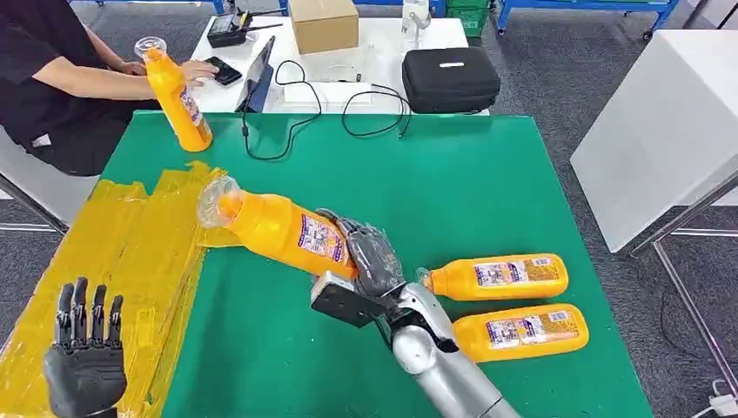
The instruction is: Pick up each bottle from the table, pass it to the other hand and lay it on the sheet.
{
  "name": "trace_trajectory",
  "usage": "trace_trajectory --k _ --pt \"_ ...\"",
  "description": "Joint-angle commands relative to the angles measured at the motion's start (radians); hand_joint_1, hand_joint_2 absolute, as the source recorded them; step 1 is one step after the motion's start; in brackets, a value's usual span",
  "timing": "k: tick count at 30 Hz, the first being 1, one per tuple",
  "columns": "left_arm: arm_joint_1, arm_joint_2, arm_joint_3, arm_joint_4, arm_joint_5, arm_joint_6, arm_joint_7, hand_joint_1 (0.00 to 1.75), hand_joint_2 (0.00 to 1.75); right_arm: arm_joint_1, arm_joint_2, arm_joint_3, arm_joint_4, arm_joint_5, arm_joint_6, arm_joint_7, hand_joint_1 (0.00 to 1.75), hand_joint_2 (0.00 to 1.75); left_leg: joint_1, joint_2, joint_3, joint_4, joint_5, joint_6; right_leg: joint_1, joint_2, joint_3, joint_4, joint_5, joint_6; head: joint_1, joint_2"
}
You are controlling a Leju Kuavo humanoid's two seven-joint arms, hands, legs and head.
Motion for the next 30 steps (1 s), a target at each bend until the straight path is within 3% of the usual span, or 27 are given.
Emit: trace_trajectory --k 1,11,13,19,25,30 --pt "0.039 -0.024 -0.051 -0.024 0.002 0.017 -0.007 0.00 1.75 0.024 -0.030 -0.010 -0.127 -0.006 0.003 -0.004 1.75 1.75 0.001 -0.001 0.001 0.001 -0.001 -0.002 0.001 -0.002 0.002 0.000 -0.001 0.000 0.001 0.000" --pt "0.039 -0.024 -0.051 -0.024 0.002 0.017 -0.007 0.00 1.75 0.024 -0.030 -0.010 -0.127 -0.006 0.003 -0.004 1.75 1.75 0.001 0.001 0.002 0.001 -0.001 -0.002 0.001 0.000 0.003 0.000 -0.001 0.000 0.000 0.000" --pt "0.050 -0.024 -0.104 -0.014 0.028 -0.074 0.019 0.00 1.75 0.023 -0.024 -0.011 -0.128 -0.030 0.007 -0.022 1.75 1.75 0.001 0.001 0.002 0.000 -0.001 -0.002 0.001 0.000 0.003 0.000 -0.001 0.000 0.000 0.000" --pt "0.066 -0.020 -0.233 -0.021 -0.070 -0.058 -0.035 0.00 1.75 0.005 0.005 -0.010 -0.098 -0.041 0.011 -0.016 1.75 1.75 0.001 0.001 0.001 0.001 -0.001 -0.002 0.001 0.000 0.002 0.000 -0.001 0.000 0.001 0.000" --pt "0.059 0.005 -0.272 -0.014 -0.075 -0.038 -0.048 0.00 1.75 -0.038 0.082 0.063 0.043 -0.046 0.085 -0.009 1.75 1.75 0.001 0.003 0.002 0.000 -0.001 -0.002 0.001 0.002 0.002 0.000 0.000 0.000 0.000 0.000" --pt "0.058 0.012 -0.284 -0.016 -0.069 -0.034 -0.048 0.00 1.75 -0.061 0.136 0.124 0.157 -0.030 0.062 -0.001 1.75 1.75 0.001 0.004 0.002 -0.001 -0.001 -0.002 0.001 0.004 0.002 0.000 0.000 -0.001 0.000 0.000"
